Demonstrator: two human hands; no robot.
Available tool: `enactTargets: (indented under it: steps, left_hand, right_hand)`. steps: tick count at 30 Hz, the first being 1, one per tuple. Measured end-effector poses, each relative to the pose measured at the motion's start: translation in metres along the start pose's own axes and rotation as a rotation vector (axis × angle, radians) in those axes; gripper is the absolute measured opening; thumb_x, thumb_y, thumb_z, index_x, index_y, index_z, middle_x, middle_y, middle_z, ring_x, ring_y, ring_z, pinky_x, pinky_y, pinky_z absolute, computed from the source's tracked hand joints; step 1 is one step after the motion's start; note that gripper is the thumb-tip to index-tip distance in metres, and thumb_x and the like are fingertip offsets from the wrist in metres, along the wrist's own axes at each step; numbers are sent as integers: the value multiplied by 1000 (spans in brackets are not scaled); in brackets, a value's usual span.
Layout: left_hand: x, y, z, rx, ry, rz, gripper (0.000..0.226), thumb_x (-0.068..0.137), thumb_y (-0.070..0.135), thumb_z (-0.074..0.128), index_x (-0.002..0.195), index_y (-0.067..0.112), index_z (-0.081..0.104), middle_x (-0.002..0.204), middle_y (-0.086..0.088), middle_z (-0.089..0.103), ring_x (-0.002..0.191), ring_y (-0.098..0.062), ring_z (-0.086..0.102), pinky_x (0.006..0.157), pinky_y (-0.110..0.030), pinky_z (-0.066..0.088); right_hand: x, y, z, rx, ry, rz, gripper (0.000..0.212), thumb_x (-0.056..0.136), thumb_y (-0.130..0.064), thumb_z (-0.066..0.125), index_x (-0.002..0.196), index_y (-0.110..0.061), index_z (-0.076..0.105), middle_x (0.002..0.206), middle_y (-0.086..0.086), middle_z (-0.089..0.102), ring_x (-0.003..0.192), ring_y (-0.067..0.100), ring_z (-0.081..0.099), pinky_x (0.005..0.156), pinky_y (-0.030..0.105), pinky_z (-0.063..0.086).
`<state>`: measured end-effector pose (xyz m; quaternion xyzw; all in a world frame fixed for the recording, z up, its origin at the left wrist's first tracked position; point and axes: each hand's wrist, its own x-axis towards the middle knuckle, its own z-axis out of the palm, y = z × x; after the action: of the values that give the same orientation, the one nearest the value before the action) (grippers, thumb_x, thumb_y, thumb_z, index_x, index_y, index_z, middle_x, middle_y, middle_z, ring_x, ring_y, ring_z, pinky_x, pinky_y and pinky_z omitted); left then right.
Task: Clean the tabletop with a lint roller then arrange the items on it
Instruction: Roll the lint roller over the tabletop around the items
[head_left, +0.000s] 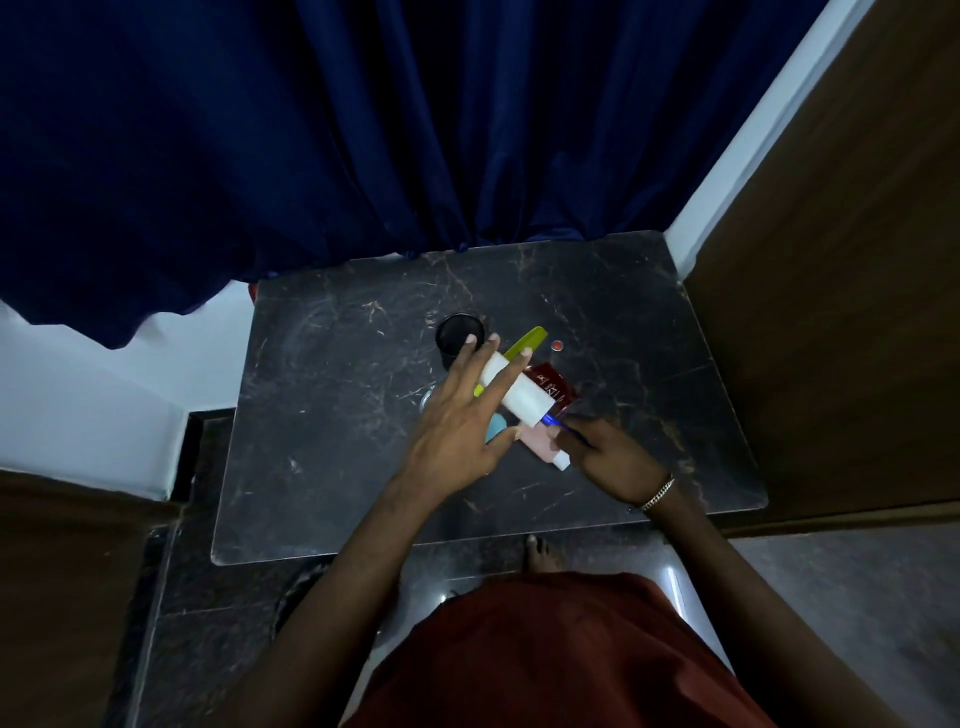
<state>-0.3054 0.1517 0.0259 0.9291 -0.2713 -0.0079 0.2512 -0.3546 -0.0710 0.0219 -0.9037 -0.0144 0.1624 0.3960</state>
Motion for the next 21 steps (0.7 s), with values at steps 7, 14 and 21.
enactTargets:
  steps: [7, 14, 21]
  left_hand:
    - [-22, -22, -4, 140, -13, -37, 85, 97, 73, 38, 164, 39, -1, 174, -6, 4, 162, -26, -1, 123, -58, 28]
    - [-18, -27, 6, 232, -23, -50, 90, 93, 86, 25, 164, 39, -3, 174, -3, -15, 161, -30, -11, 126, -64, 8]
    - [28, -30, 20, 216, -84, -124, 91, 91, 89, 22, 162, 42, -10, 173, 2, -18, 159, -31, -20, 121, -73, 0]
  right_hand:
    - [-12, 2, 27, 298, 133, 186, 20, 99, -29, 48, 85, -32, 62, 56, -10, 54, 46, 2, 45, 51, 23, 31]
    - [-15, 12, 29, 480, 241, 211, 26, 102, -27, 46, 82, -20, 62, 58, 7, 48, 43, 11, 42, 42, 23, 32]
    - [17, 39, 7, 450, 332, 212, 27, 103, -23, 44, 89, -9, 62, 55, 3, 52, 46, 10, 47, 50, 28, 36]
